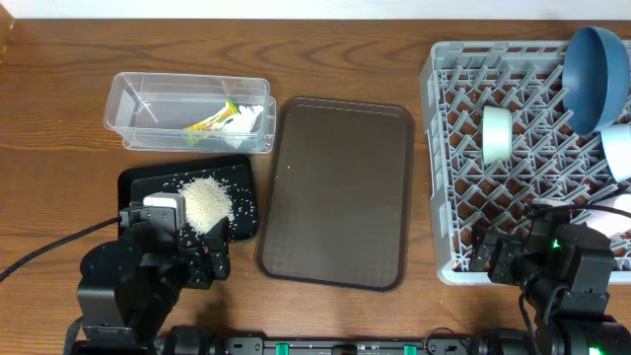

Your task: Sort waste into correct bins and load items into the dishwasher rack

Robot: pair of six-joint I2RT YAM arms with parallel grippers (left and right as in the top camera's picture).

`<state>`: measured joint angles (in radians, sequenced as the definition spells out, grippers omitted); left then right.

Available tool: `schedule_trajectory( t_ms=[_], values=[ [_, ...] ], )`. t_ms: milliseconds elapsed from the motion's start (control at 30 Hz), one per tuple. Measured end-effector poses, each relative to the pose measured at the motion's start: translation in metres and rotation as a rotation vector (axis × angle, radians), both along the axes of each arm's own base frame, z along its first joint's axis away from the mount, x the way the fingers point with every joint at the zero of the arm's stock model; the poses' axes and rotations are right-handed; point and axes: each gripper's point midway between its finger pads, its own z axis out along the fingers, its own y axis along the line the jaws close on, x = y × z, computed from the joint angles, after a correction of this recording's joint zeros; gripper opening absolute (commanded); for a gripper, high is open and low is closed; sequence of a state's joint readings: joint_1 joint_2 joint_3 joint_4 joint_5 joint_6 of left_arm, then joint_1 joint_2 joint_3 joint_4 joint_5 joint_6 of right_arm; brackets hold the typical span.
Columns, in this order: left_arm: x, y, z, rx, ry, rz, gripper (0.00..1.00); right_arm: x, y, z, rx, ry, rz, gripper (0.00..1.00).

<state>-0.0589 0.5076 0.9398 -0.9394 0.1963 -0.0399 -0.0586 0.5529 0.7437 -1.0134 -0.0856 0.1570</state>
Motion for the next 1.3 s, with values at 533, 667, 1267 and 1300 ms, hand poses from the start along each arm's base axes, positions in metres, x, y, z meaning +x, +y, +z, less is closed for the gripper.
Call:
schedule_trajectory(
  t_ms=[533,667,1267,1300],
  values=[
    [0.0,0.0,0.0,0.0,0.0,0.0,0.92,-0.002,0.0,0.0,0.0,-0.001,0.0,0.99],
    [0.0,0.0,0.0,0.0,0.0,0.0,0.92,-0.006,0.0,0.002,-0.001,-0.011,0.0,0.99],
    [0.0,0.0,-0.001,0.0,0.003,0.0,0.92,0.016,0.016,0.022,-0.009,-0.492,0.082,0.99],
    [0.0,0.0,-0.001,0.0,0.003,0.0,0.92,0.018,0.017,0.024,-0.009,-0.525,0.086,0.99]
  ],
)
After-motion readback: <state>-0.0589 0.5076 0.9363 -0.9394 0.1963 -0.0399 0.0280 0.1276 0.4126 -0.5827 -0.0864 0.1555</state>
